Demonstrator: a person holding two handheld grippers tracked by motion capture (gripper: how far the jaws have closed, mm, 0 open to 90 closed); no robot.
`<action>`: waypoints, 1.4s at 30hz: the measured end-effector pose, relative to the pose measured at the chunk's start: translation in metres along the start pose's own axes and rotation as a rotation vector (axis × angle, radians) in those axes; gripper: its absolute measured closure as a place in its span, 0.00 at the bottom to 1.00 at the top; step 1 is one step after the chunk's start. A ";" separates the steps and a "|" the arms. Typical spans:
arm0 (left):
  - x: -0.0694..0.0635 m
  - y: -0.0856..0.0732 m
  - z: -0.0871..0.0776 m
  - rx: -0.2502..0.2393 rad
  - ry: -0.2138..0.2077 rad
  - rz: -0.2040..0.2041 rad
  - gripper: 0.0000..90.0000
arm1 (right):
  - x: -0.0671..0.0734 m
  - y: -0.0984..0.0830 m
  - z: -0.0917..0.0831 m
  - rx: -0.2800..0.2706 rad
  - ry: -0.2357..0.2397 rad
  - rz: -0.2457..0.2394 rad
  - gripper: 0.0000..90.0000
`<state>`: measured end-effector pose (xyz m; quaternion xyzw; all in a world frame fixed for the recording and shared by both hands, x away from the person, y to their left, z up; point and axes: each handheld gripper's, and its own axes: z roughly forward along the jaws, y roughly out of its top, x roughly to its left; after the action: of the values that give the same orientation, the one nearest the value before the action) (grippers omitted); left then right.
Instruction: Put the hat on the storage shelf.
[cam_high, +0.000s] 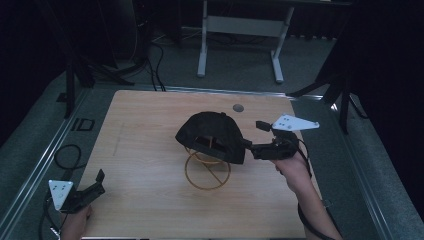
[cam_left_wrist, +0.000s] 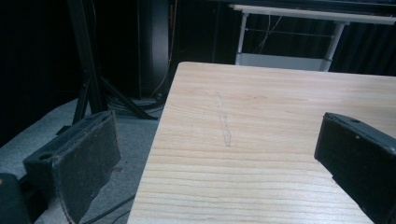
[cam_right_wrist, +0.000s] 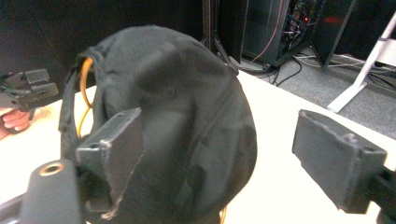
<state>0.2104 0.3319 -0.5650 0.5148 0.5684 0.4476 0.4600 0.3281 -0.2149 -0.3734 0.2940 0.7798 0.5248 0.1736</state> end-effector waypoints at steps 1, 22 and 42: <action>0.000 0.000 0.000 -0.001 0.000 -0.001 0.01 | -0.002 -0.003 -0.001 0.003 -0.005 0.004 0.15; 0.000 0.000 0.000 0.004 0.001 0.003 0.01 | -0.049 -0.092 -0.021 0.059 -0.216 0.049 0.14; -0.001 0.000 0.000 0.004 0.000 0.006 0.01 | -0.076 -0.182 -0.045 0.142 -0.389 0.148 0.13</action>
<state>0.2105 0.3314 -0.5649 0.5172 0.5679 0.4479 0.4576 0.3107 -0.3460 -0.5260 0.4576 0.7430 0.4131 0.2606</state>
